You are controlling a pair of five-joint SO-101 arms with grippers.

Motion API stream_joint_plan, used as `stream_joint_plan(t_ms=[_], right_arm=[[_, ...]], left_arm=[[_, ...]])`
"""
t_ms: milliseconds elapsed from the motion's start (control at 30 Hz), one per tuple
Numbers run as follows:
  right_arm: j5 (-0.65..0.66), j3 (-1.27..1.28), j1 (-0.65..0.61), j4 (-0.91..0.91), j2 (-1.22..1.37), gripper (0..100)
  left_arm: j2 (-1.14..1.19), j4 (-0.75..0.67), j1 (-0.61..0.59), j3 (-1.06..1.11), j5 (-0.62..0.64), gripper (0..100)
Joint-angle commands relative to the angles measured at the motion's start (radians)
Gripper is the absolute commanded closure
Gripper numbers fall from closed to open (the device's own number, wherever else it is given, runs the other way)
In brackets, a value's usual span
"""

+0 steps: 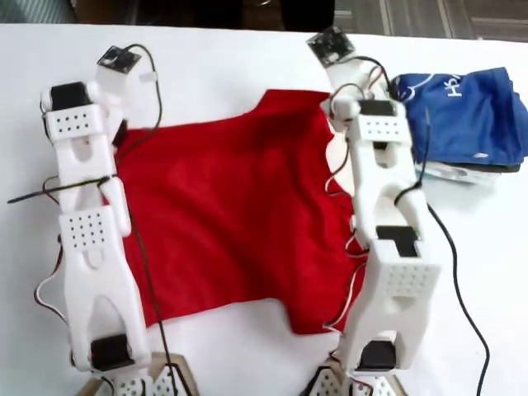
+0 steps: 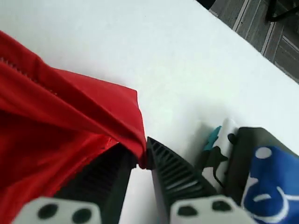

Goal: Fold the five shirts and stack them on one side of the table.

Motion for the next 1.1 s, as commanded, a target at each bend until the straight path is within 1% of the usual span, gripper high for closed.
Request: stream_joint_plan(t_ms=[0, 100, 200, 333, 433, 533, 600, 633, 767, 833, 967, 1067], right_arm=[[-0.006, -0.048, 0.047, 0.104, -0.125, 97.9], [0.0, -0.049, 0.048, 0.228, -0.177, 97.9], [0.002, -0.049, 0.045, 0.344, -0.229, 97.9], [0.002, -0.046, 0.047, 0.403, -0.298, 97.9], [0.002, -0.044, 0.041, 0.41, -0.315, 97.9], [-0.006, -0.043, -0.012, 0.437, -0.288, 97.7], [-0.02, -0.043, -0.062, 0.452, -0.242, 96.9], [-0.049, -0.046, -0.084, 0.452, -0.208, 94.9], [-0.133, -0.087, -0.148, 0.443, -0.059, 81.7], [-0.18, -0.133, -0.173, 0.443, 0.018, 77.9], [-0.342, -0.29, -0.206, 0.444, 0.17, 80.4], [-0.466, -0.437, -0.223, 0.492, 0.268, 82.2]], left_arm=[[-0.157, 0.021, -0.025, 0.102, 0.023, 97], [-0.302, 0.021, -0.02, 0.311, 0.032, 97], [-0.489, 0.021, -0.018, 0.576, 0.041, 97], [-0.767, 0.014, -0.02, 0.938, 0.025, 97], [-0.93, -0.058, -0.009, 1.161, -0.021, 97], [-1.023, -0.146, -0.005, 1.328, -0.031, 97], [-1.039, -0.209, -0.005, 1.402, -0.029, 97], [-1.039, -0.235, -0.005, 1.425, -0.026, 97], [-1.039, -0.305, -0.005, 1.484, -0.023, 97], [-1.039, -0.325, -0.005, 1.498, -0.023, 97], [-1.037, -0.331, -0.005, 1.5, -0.02, 97], [-1.037, -0.334, -0.008, 1.5, 0.018, 97]])
